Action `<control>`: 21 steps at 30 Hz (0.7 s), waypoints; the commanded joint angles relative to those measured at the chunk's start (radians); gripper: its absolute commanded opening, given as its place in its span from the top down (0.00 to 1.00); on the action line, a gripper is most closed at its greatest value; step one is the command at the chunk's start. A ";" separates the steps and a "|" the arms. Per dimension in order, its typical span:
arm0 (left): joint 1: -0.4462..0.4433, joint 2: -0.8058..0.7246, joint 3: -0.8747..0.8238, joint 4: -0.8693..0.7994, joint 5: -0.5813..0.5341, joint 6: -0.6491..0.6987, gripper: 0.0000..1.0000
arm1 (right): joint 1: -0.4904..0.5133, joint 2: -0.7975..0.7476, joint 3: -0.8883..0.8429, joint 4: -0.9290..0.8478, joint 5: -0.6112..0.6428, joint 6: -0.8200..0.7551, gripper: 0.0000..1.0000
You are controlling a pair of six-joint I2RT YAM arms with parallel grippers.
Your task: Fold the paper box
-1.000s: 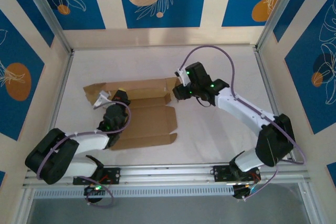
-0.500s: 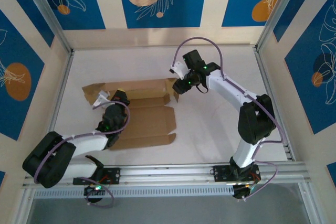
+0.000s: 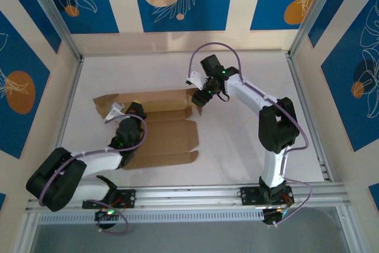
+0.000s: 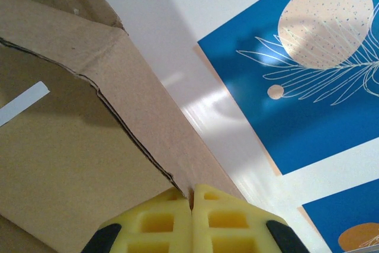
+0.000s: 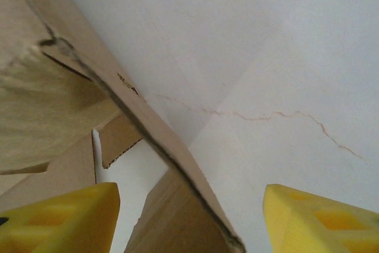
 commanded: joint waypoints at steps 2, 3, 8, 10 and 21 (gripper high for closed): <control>-0.006 0.030 -0.011 0.010 -0.007 0.020 1.00 | 0.022 -0.011 0.055 -0.050 -0.098 -0.086 0.40; -0.005 0.035 -0.010 0.012 -0.006 0.019 1.00 | 0.026 -0.010 0.063 -0.066 -0.106 -0.088 0.43; -0.005 0.041 -0.006 0.007 -0.009 0.014 1.00 | 0.048 -0.013 0.091 -0.111 -0.145 -0.011 0.62; -0.006 0.040 -0.003 0.004 -0.008 0.014 1.00 | 0.057 -0.006 0.103 -0.135 -0.126 0.033 0.69; -0.006 0.046 0.001 0.001 0.000 0.005 1.00 | 0.070 0.074 0.231 -0.244 -0.005 0.472 0.81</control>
